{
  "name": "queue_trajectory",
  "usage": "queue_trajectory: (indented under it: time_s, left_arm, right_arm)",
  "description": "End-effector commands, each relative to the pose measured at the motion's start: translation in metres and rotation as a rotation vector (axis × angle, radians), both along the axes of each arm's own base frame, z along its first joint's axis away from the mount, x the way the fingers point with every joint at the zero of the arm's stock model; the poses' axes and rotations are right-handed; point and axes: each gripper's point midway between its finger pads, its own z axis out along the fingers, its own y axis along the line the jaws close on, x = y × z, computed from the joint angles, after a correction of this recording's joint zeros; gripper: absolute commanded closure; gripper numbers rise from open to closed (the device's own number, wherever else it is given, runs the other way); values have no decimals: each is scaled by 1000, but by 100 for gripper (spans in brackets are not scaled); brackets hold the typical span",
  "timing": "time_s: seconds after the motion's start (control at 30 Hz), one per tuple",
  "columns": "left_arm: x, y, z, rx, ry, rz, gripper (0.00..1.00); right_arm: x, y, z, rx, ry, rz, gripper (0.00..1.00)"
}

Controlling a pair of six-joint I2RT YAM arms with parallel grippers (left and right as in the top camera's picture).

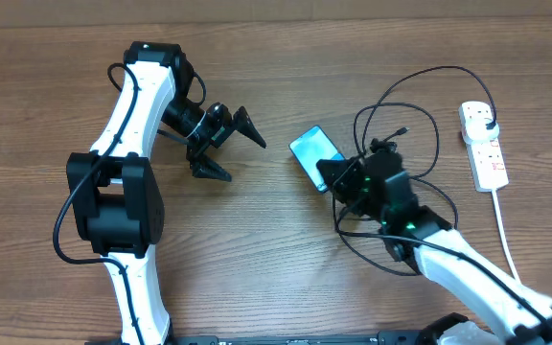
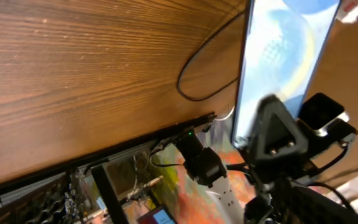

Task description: Plug charger to phone and switch on socket

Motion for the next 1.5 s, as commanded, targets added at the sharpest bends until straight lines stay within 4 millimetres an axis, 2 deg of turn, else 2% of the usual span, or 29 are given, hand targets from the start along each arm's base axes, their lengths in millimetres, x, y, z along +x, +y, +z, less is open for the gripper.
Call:
queue_trajectory:
  time_s: [0.0, 0.17, 0.23, 0.37, 0.5, 0.6, 0.73, 0.9, 1.0, 1.13, 1.23, 1.33, 1.47]
  left_arm:
    - [1, -4, 39, -99, -197, -60, 0]
    - [-16, 2, 94, -90, -419, -113, 0]
    - [-30, 13, 117, -14, -529, -139, 0]
    - [-59, 44, 149, 220, -700, -152, 1]
    - [-89, 73, 169, 446, -810, -93, 0]
    - [-108, 81, 172, 502, -859, -24, 0]
    - [-122, 84, 152, 497, -867, 100, 1]
    - [-113, 79, 98, 453, -760, 349, 0]
    - [-101, 59, 70, 333, -644, 478, 0]
    - [-81, 30, 49, 155, -526, 569, 0]
    - [-72, 15, 34, 80, -367, 636, 0]
    - [-69, 4, 21, 46, -231, 650, 0]
    - [-61, -11, 12, -29, -168, 604, 0]
  right_arm:
    - [-5, 6, 40, 90, -69, 74, 96]
    - [-11, 4, 65, 137, -117, 103, 96]
    - [-13, 5, 71, 146, -134, 110, 96]
    - [-14, 4, 74, 153, -136, 107, 96]
    - [-15, 6, 74, 205, -90, 83, 96]
    - [-16, 7, 75, 230, -68, 74, 96]
    - [-19, 10, 75, 240, -61, 98, 96]
    - [-23, 14, 76, 264, -42, 123, 96]
    - [-27, 17, 77, 299, -9, 130, 96]
    - [-30, 20, 77, 322, 18, 138, 96]
    - [-33, 22, 77, 357, 56, 137, 96]
    - [-36, 25, 78, 381, 81, 150, 96]
    - [-41, 29, 79, 413, 117, 167, 96]
